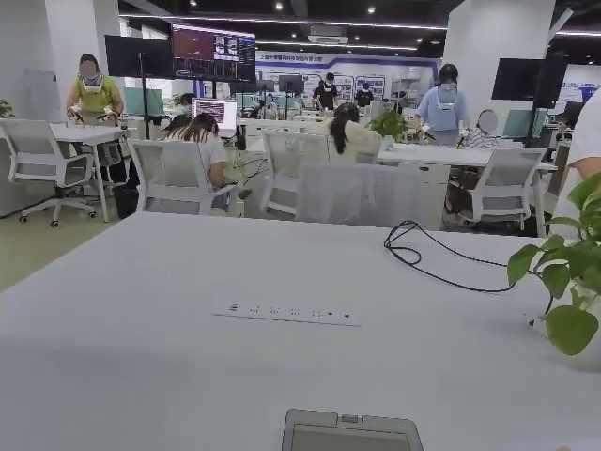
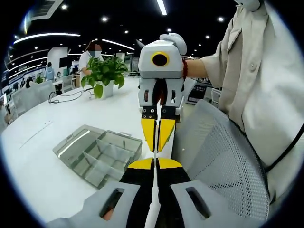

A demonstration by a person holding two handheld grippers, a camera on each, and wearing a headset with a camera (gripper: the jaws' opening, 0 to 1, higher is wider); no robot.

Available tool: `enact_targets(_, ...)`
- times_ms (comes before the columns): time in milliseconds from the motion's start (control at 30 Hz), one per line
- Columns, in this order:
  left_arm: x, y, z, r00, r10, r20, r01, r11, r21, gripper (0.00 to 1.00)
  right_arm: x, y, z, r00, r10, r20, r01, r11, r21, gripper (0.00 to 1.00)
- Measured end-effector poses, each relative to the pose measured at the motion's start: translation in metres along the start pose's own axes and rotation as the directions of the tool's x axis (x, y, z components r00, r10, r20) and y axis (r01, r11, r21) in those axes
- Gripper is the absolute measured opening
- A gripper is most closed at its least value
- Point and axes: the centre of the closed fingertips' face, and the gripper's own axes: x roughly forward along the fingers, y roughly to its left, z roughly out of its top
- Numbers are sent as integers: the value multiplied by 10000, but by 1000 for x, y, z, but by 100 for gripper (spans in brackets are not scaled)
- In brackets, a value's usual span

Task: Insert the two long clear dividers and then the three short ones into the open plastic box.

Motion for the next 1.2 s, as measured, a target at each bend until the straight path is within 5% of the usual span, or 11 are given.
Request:
enact_targets(133, -1, 2, 0, 9999, 107, 41, -105, 9986, -523, 0, 1, -1, 1, 10000, -63, -14, 63, 10000, 61, 3)
enact_targets(400, -2, 8, 1, 9987, 480, 142, -470, 9969, -623, 0, -1, -6, 2, 9993, -382, -27, 382, 9993, -63, 2)
enact_targets(700, -2, 18, -3, 9932, 1137, 257, -1100, 9869, -1179, 19, -10, -21, 1, 9942, -1065, -146, 1064, 9943, -68, 2)
enact_targets(1200, -7, 38, 4, 9627, 2500, 1032, -2290, 9565, -1807, 42, -29, -64, -9, 9672, -2465, -611, 2483, 9684, 236, 2)
